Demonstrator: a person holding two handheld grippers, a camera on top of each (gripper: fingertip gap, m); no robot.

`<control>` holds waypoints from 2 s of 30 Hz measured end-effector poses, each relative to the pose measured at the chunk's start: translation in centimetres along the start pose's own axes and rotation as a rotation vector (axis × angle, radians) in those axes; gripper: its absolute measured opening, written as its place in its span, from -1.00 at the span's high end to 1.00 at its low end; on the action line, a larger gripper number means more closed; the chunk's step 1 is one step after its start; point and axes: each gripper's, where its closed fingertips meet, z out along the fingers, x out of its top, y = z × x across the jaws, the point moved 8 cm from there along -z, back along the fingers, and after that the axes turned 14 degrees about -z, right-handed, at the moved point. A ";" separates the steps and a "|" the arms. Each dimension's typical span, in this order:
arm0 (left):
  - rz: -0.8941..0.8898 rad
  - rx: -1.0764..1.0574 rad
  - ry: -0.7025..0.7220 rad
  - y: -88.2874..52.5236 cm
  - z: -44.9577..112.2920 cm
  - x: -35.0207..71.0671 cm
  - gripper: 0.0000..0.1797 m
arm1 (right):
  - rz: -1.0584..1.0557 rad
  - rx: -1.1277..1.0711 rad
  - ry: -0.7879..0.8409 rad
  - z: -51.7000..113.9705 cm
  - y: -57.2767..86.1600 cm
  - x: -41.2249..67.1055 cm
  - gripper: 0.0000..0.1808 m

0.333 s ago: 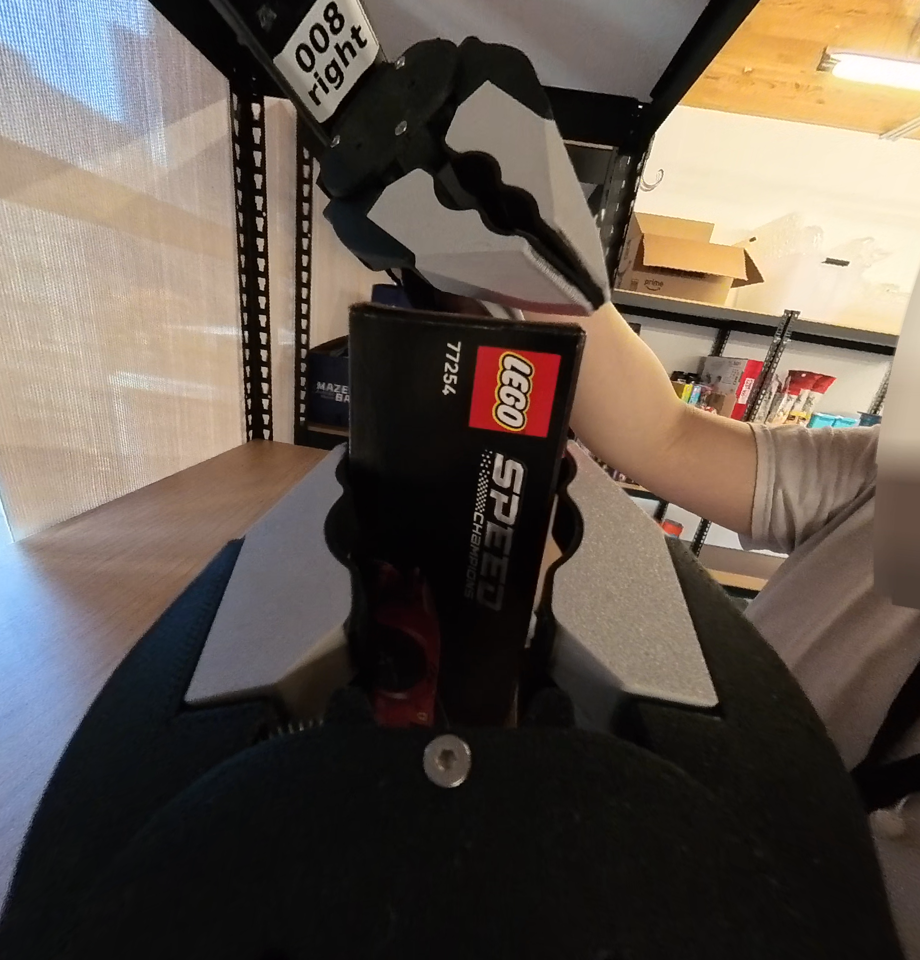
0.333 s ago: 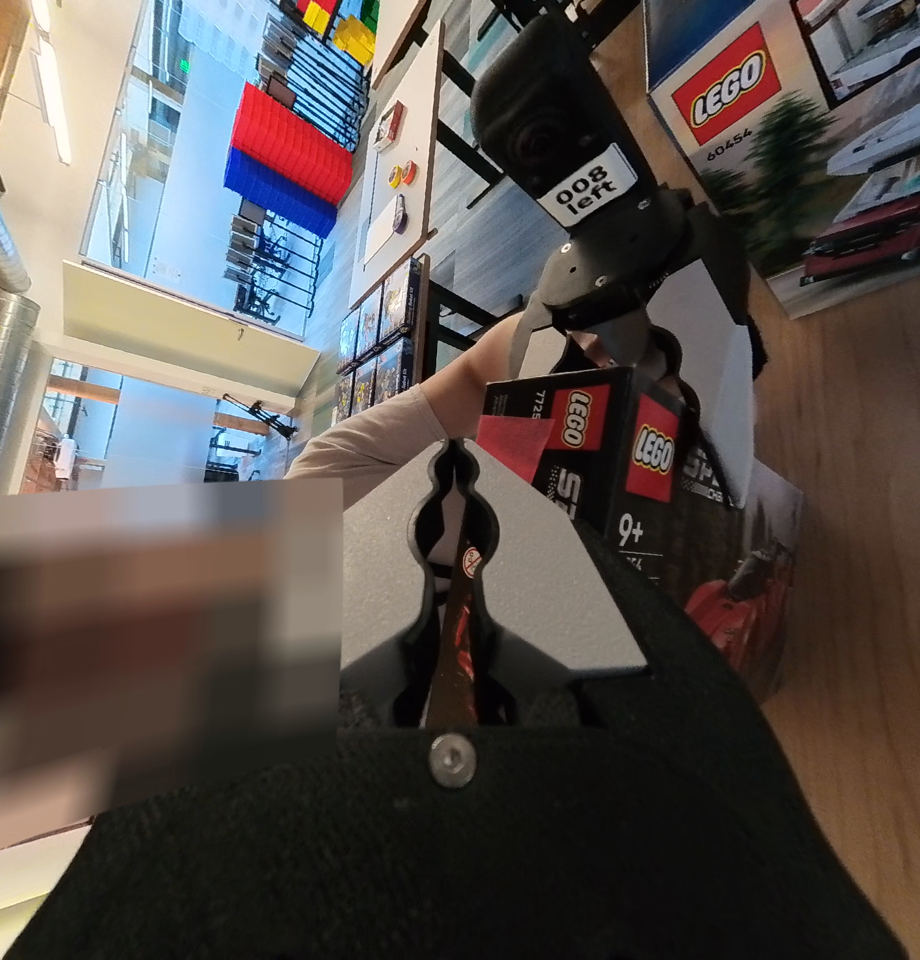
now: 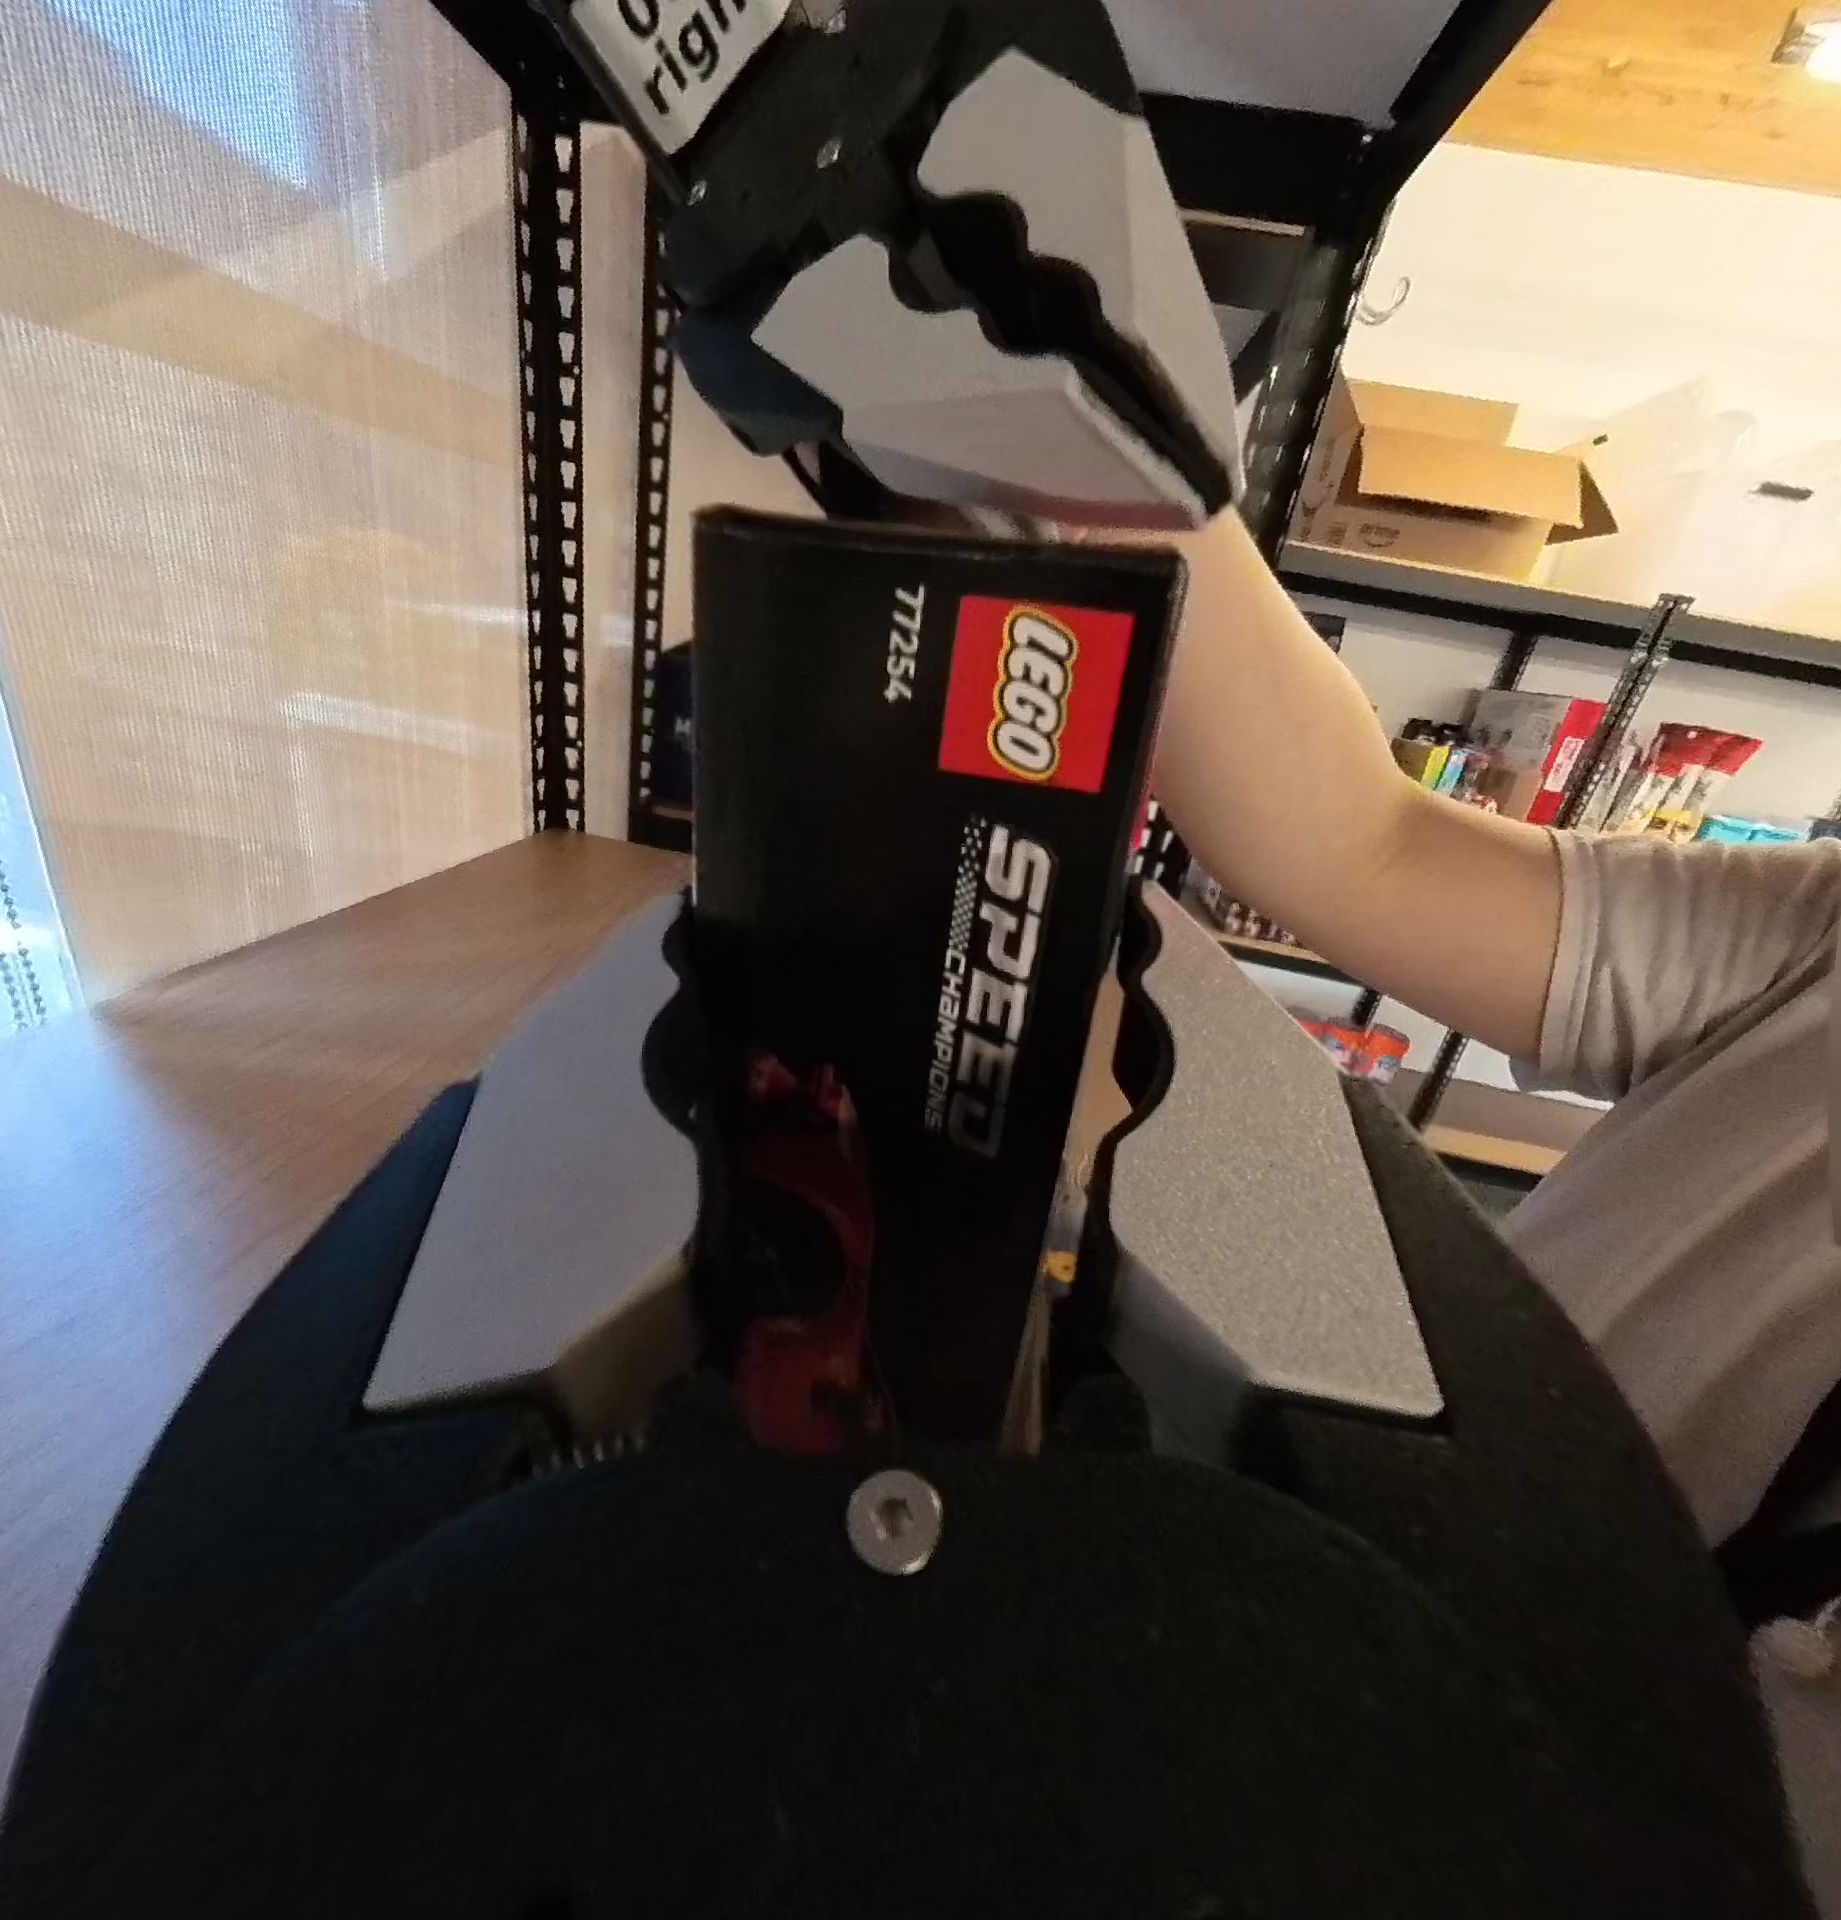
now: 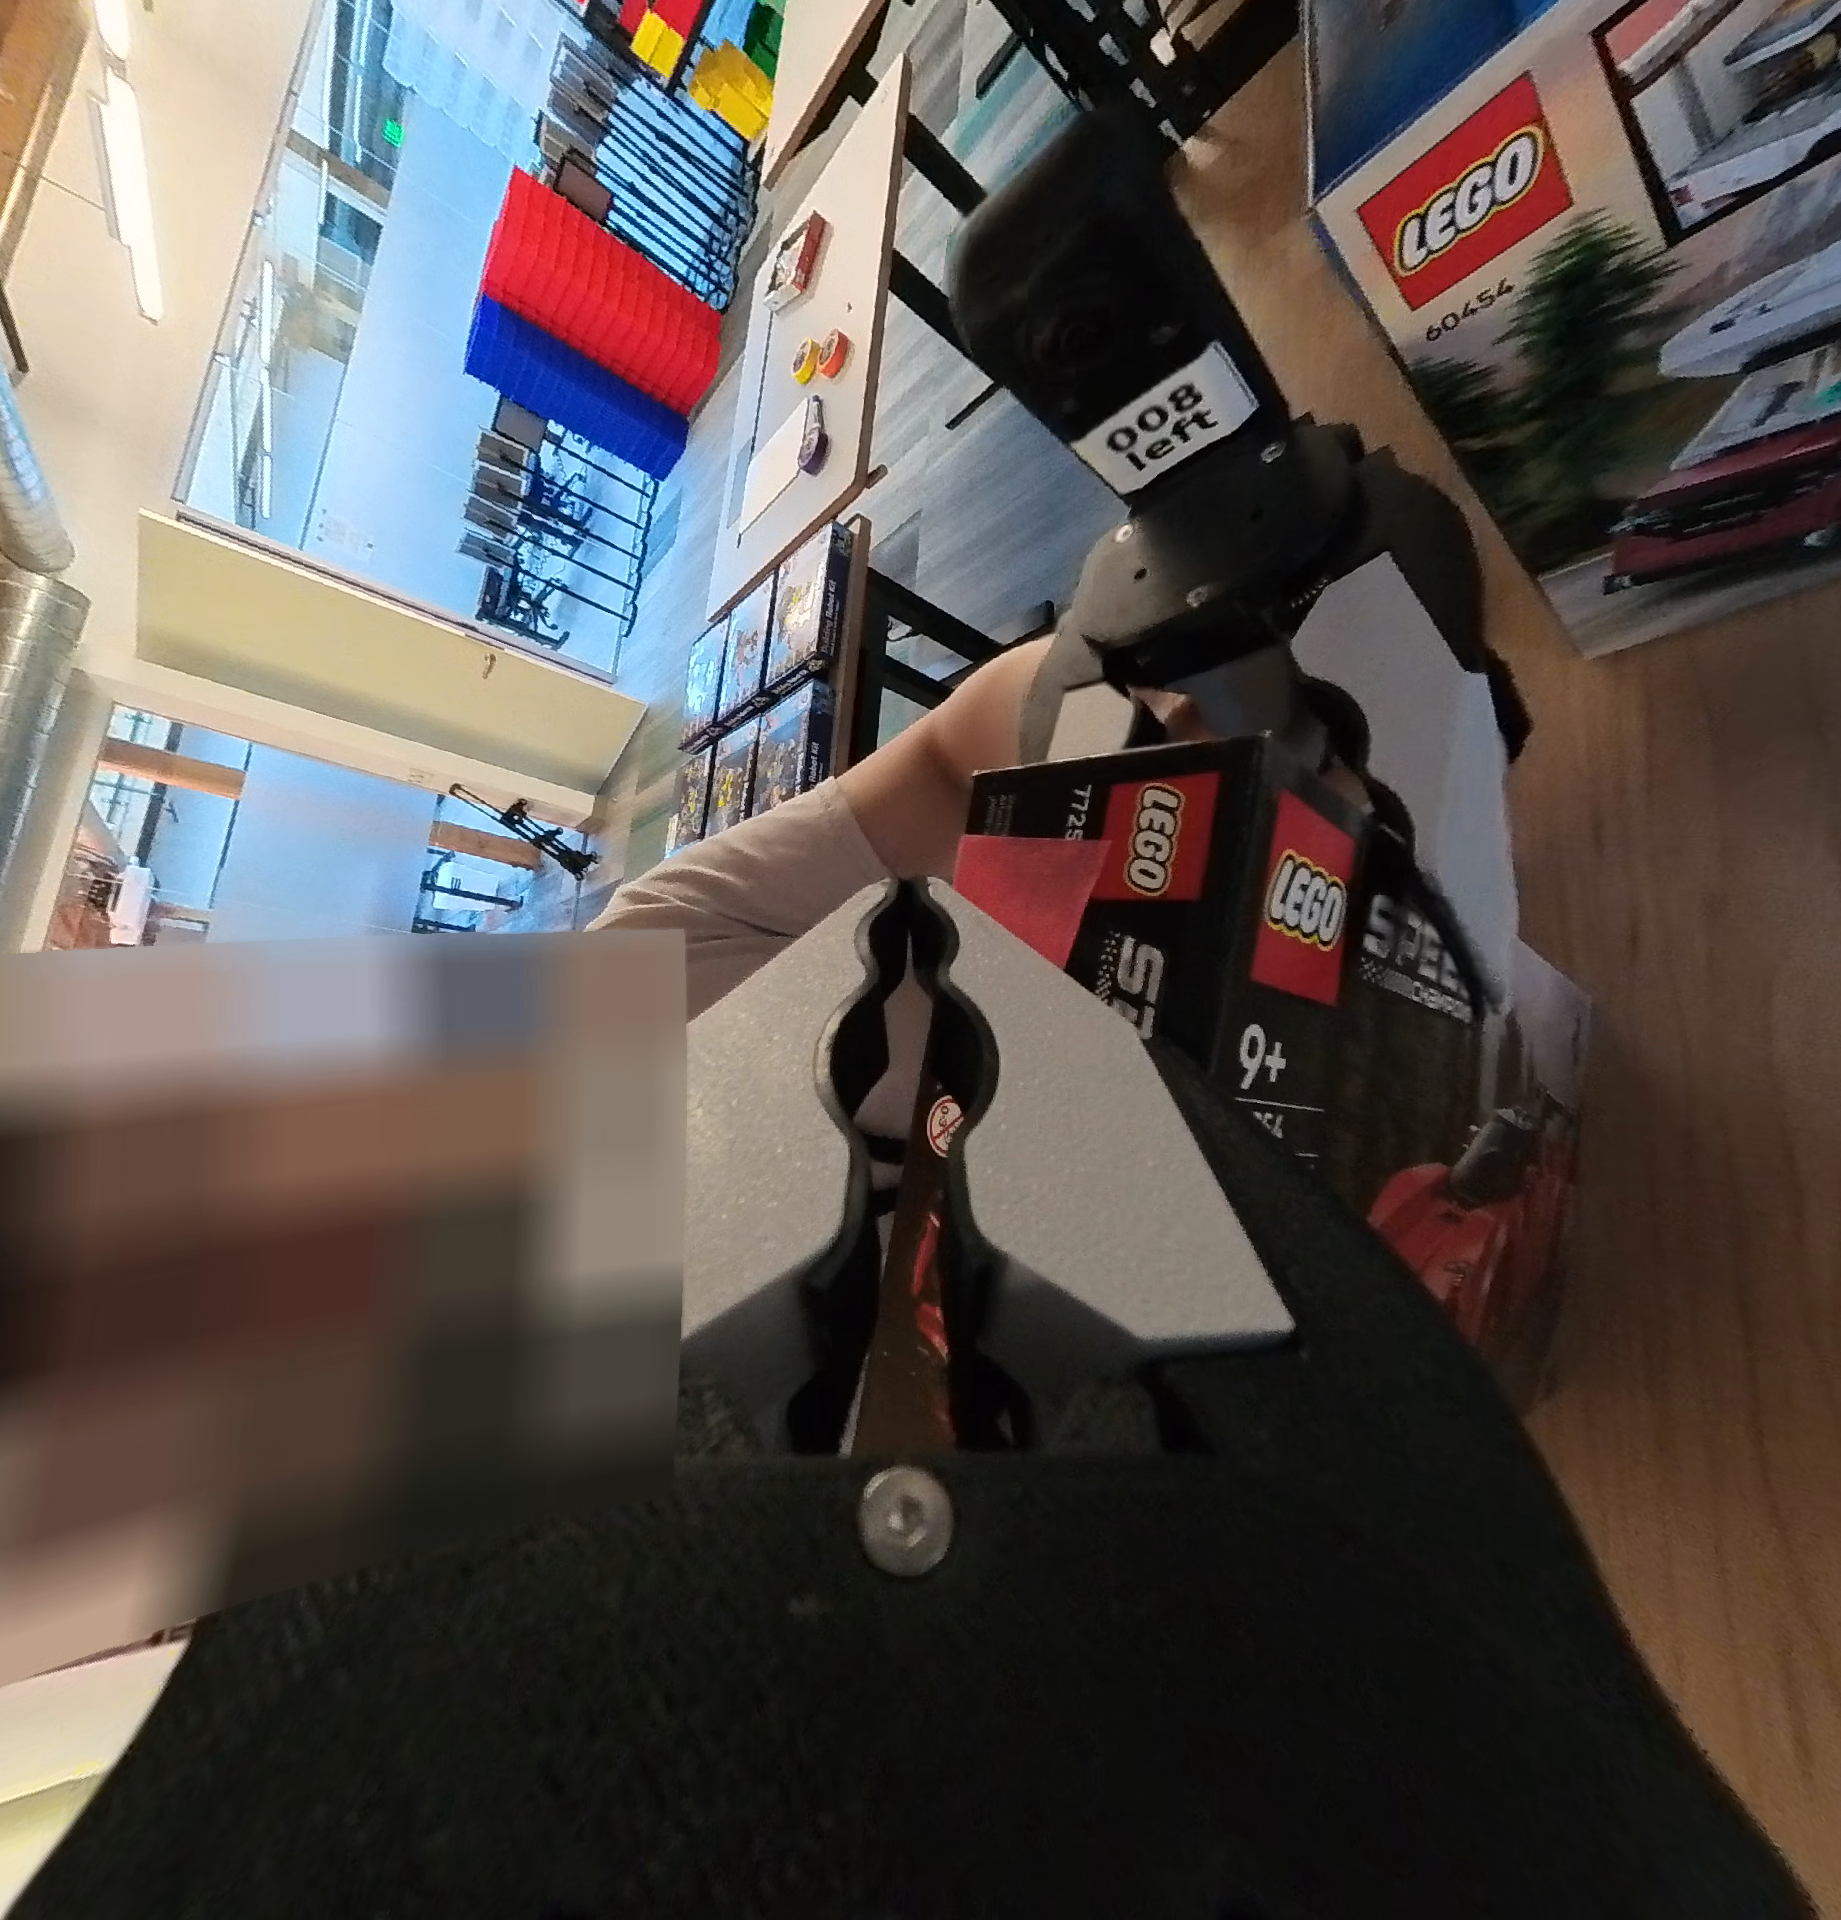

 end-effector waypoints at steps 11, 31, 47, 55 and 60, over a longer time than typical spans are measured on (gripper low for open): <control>-0.023 0.110 0.085 1.4 -0.9 -1.0 0.12 | -0.670 -0.161 0.289 -2.6 -5.6 -2.0 0.85; 0.276 0.854 -0.215 10.3 -17.1 -12.4 0.34 | -0.924 -1.041 0.748 3.0 -9.0 -27.3 0.65; 0.315 0.830 -0.565 6.3 -16.3 -14.8 0.87 | -0.574 -0.900 0.590 15.9 -3.0 -27.1 0.62; 0.278 0.611 -0.085 13.5 -12.6 -14.5 0.93 | -0.566 -0.652 0.633 18.5 -5.5 -27.9 0.65; 0.594 0.167 0.145 23.2 -4.9 -17.7 0.93 | -0.523 -0.377 0.836 18.2 -9.6 -27.8 0.61</control>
